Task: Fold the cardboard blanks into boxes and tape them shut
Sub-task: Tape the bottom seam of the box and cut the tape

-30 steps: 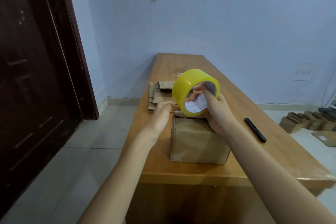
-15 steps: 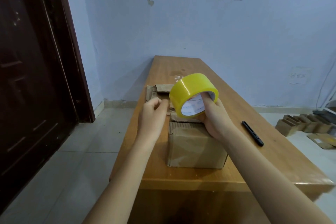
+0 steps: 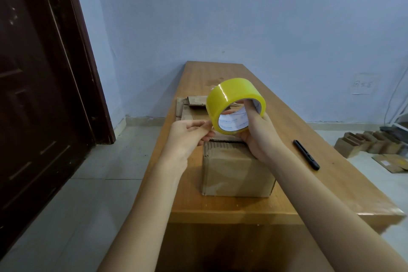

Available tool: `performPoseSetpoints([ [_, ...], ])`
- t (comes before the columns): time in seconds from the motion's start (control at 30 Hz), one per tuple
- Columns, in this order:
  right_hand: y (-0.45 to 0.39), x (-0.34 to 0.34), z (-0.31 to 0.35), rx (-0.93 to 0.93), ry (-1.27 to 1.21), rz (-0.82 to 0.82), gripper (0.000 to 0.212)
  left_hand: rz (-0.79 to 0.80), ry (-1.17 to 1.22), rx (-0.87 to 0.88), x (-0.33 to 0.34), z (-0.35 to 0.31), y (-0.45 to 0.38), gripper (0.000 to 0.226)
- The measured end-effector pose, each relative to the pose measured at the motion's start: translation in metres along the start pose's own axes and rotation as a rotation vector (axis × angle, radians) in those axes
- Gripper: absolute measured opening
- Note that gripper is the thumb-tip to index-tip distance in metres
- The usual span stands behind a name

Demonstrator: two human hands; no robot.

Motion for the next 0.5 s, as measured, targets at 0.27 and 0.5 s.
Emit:
performPoseSetpoints([
  [0.27, -0.0031, -0.0009, -0.0071, 0.067, 0.019, -0.007, 0.032, -0.052, 0.087, -0.021, -0.0066, 0.0040, 0.0013, 0.008],
  [0.5, -0.0033, 0.0002, -0.0073, 0.106, -0.001, 0.029, 0.033, -0.153, 0.111, -0.054, -0.0046, 0.0070, 0.0034, 0.019],
])
Point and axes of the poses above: each hand's wrist, its own y-axis away from the middle knuckle, its own x-axis out of the palm, z = x × y, the point moved 6 cm from there along -y, towards the middle knuckle, and after that the axes turned 7 degrees about -z, right-handed, at the moved point
